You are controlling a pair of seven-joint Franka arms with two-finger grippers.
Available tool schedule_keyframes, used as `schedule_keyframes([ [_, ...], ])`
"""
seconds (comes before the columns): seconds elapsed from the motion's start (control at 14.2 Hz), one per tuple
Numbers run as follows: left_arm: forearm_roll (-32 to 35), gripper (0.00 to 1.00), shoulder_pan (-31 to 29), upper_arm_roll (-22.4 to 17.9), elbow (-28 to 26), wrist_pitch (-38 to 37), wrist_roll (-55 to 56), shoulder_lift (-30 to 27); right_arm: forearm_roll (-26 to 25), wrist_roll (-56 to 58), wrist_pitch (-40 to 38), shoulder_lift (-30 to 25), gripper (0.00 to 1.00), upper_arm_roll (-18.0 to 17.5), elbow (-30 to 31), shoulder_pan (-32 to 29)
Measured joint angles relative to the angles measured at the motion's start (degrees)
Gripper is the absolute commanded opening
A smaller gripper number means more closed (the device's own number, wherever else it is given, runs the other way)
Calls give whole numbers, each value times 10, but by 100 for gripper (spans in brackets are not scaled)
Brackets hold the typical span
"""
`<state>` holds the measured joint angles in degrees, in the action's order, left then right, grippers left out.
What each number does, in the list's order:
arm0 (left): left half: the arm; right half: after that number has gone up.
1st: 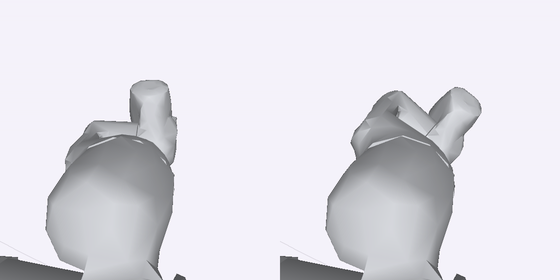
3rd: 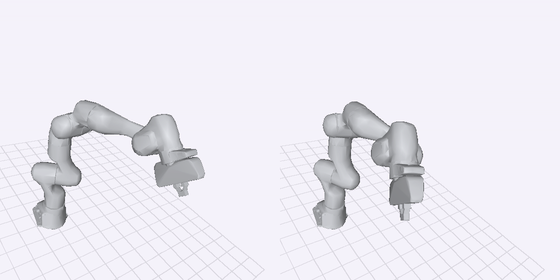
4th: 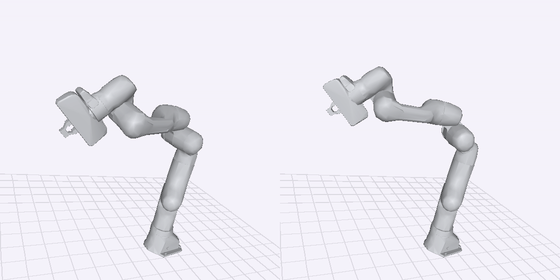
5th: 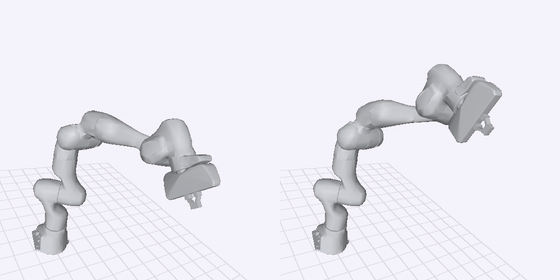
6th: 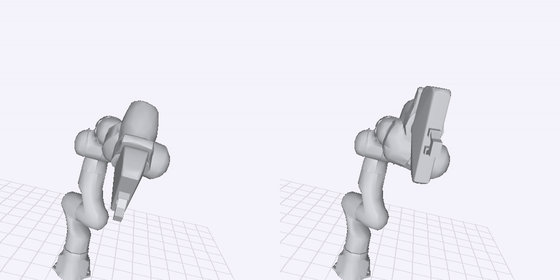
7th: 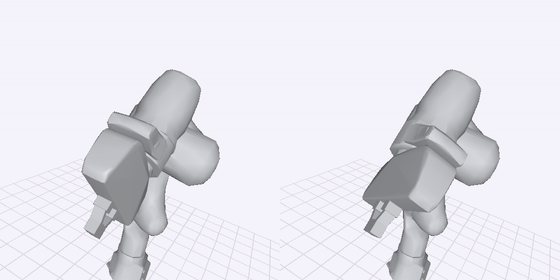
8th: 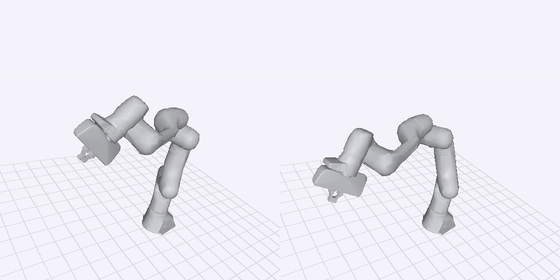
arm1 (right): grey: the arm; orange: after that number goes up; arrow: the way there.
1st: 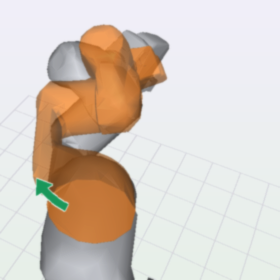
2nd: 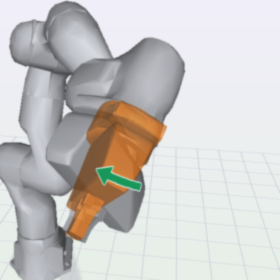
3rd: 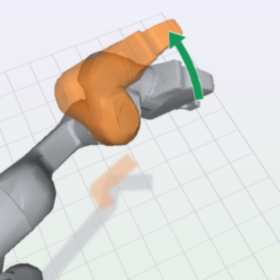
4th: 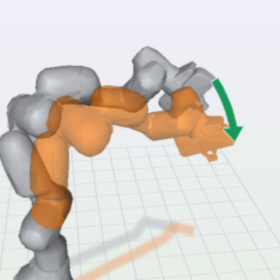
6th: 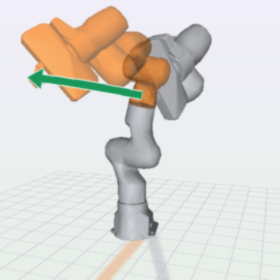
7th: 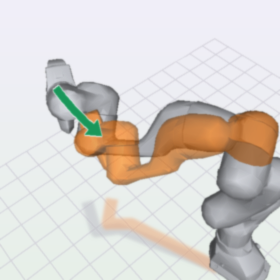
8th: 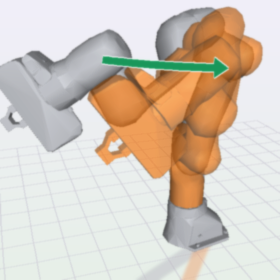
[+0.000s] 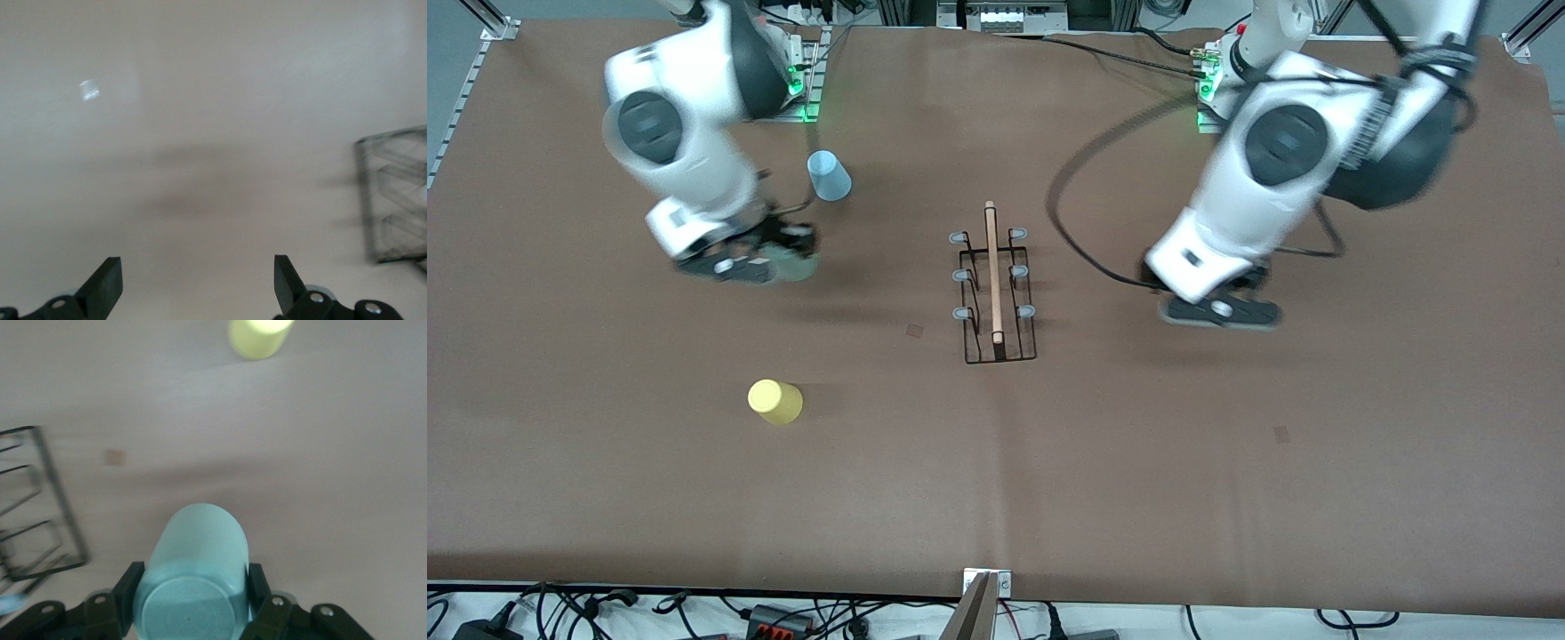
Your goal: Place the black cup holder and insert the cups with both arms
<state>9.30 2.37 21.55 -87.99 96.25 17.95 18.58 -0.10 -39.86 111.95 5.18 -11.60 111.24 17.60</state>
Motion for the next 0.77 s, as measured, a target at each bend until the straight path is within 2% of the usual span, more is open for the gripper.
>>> schedule_keyframes([
  [0.14, 0, 100, -34, -1, -3, -61, -55, 2, 0, -111, 1, 18, 19, -38, -34, 32],
  [0.35, 0, 100, -78, -1, 9, -131, -97, 0, -1, -232, 22, 73, 19, -52, -88, 95],
  [0.56, 0, 100, -104, -1, 88, -211, -116, -5, -1, -257, 49, 121, 19, -52, -100, 122],
  [0.77, -10, 100, -137, -8, 144, -240, -149, -22, -3, -257, 57, 148, 20, -51, -102, 125],
])
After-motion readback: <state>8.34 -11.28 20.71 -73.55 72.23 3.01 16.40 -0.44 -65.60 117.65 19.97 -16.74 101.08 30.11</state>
